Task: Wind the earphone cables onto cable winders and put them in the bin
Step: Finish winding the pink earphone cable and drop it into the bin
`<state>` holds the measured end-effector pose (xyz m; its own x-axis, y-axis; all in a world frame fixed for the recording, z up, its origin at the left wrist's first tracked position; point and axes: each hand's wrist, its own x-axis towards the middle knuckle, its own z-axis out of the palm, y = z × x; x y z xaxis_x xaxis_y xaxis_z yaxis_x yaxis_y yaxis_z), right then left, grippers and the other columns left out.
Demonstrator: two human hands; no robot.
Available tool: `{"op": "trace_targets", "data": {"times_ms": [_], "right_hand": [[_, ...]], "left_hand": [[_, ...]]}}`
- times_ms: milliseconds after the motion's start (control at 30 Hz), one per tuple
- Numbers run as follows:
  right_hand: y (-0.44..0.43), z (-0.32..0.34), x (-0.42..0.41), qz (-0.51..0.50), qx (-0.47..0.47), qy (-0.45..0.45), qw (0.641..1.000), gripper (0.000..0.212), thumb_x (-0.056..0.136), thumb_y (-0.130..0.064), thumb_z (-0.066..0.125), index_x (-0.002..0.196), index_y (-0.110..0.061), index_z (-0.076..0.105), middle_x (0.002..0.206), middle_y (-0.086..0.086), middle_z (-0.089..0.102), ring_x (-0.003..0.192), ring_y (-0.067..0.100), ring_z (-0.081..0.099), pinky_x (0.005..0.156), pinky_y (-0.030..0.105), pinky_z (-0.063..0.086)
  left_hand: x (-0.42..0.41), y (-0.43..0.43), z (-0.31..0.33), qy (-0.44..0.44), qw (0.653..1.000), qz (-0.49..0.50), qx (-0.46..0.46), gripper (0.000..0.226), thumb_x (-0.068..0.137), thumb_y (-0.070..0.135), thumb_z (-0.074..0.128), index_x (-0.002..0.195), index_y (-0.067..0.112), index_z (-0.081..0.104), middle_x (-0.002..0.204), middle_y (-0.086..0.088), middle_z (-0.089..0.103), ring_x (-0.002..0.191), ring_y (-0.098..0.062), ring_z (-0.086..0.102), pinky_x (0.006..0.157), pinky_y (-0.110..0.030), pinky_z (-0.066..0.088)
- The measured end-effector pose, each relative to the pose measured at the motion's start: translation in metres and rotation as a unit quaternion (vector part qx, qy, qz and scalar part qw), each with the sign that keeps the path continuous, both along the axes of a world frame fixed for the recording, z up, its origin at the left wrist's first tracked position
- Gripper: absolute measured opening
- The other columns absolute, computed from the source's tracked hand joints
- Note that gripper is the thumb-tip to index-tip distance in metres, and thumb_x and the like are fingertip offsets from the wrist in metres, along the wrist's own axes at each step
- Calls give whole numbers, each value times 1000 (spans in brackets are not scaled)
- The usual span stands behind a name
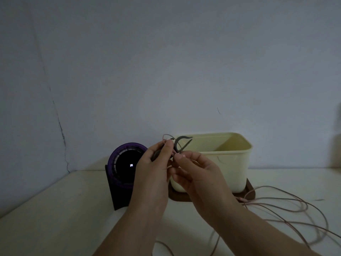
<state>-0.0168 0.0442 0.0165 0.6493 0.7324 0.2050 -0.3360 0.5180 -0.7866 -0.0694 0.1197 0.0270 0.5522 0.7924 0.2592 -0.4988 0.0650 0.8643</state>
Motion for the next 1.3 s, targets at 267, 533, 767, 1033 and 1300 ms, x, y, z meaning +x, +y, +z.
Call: {"op": "trace_targets", "data": {"times_ms": [267, 533, 767, 1033, 1300], "right_hand": [[-4, 6, 10, 23, 0, 20, 1000, 6, 84, -6, 64, 86, -2, 67, 70, 9, 68, 58, 13, 62, 57, 18, 54], [-5, 8, 15, 27, -8, 4, 1000, 20, 84, -5, 64, 101, 6, 64, 68, 10, 66, 57, 13, 61, 57, 18, 54], [-7, 10, 16, 30, -30, -38, 998, 22, 71, -12, 69, 89, -2, 64, 68, 8, 69, 53, 9, 62, 54, 16, 52], [-16, 20, 42, -89, -104, -135, 981, 43, 63, -57, 61, 84, -20, 67, 78, -8, 70, 66, 12, 58, 64, 28, 44], [-34, 27, 56, 51, -94, -415, 903, 45, 89, -52, 39, 117, -26, 62, 112, 0, 69, 101, 14, 66, 90, 36, 46]], "left_hand": [[-5, 3, 2, 34, 997, -24, 72, 50, 61, 34, 70, 106, 12, 70, 78, 6, 72, 67, -2, 65, 75, -26, 49], [-11, 12, 7, 83, 984, -13, 156, 26, 62, 32, 73, 86, 20, 75, 84, 0, 75, 79, -12, 69, 86, -35, 53], [-14, 11, 8, 82, 988, -22, 129, 28, 59, 36, 73, 81, 20, 78, 82, -3, 74, 76, -12, 69, 80, -34, 51], [-25, 10, 20, 116, 964, -106, 216, 13, 71, 25, 67, 75, 25, 79, 72, -8, 72, 67, -16, 63, 70, -26, 57], [-35, -2, 28, 174, 916, -210, 293, 20, 67, 22, 68, 83, 14, 76, 76, -11, 73, 67, -21, 62, 66, -21, 56]]}}
